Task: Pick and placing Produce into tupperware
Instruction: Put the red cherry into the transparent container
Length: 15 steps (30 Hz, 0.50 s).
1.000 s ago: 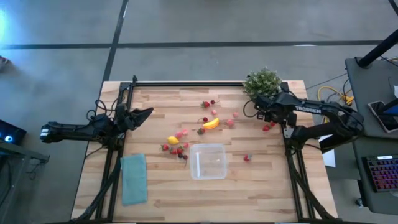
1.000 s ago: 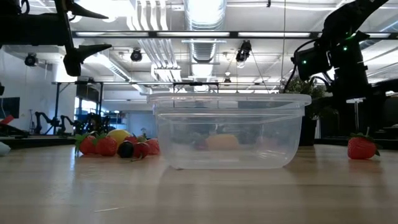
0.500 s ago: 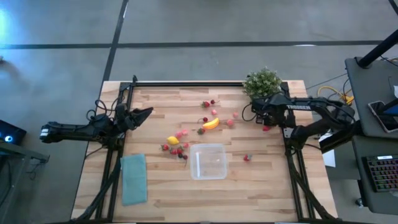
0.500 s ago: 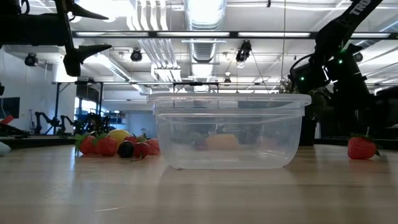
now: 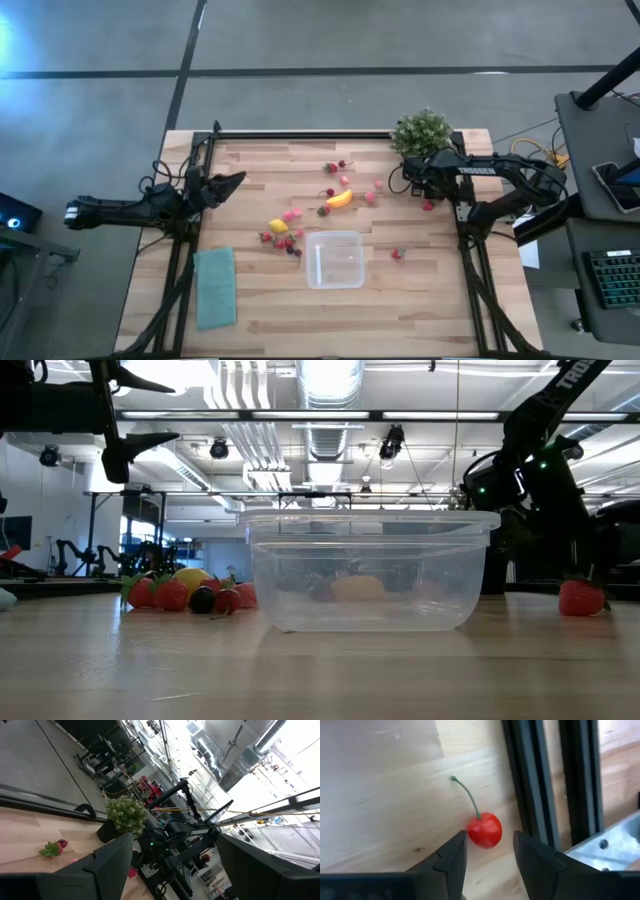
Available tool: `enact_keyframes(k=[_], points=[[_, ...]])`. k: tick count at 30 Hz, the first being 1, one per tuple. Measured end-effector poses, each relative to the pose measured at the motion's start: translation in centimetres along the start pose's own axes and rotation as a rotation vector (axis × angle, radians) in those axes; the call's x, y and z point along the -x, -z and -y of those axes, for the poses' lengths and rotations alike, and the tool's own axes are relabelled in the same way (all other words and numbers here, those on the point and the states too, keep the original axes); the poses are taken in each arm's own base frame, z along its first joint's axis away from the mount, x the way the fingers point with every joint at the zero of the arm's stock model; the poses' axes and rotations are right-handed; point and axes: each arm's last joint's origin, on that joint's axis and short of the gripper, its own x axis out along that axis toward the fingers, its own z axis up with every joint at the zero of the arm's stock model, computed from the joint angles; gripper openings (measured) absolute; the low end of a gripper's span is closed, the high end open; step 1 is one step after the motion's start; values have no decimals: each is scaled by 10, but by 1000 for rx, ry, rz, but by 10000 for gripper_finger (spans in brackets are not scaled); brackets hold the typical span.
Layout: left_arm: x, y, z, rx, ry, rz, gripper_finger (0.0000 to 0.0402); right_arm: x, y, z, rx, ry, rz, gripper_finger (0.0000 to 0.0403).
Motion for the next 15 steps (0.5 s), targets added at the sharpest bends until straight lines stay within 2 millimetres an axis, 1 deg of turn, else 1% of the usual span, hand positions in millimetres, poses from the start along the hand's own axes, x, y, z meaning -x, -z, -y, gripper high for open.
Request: enact_keyframes(k=[6,15], points=[[0,0,0,0,-2,2,276,-5,-5,-1,14,-33,6,132],[0,0,0,1,-1,3,276,-15,-8,4,28,-26,-5,128]])
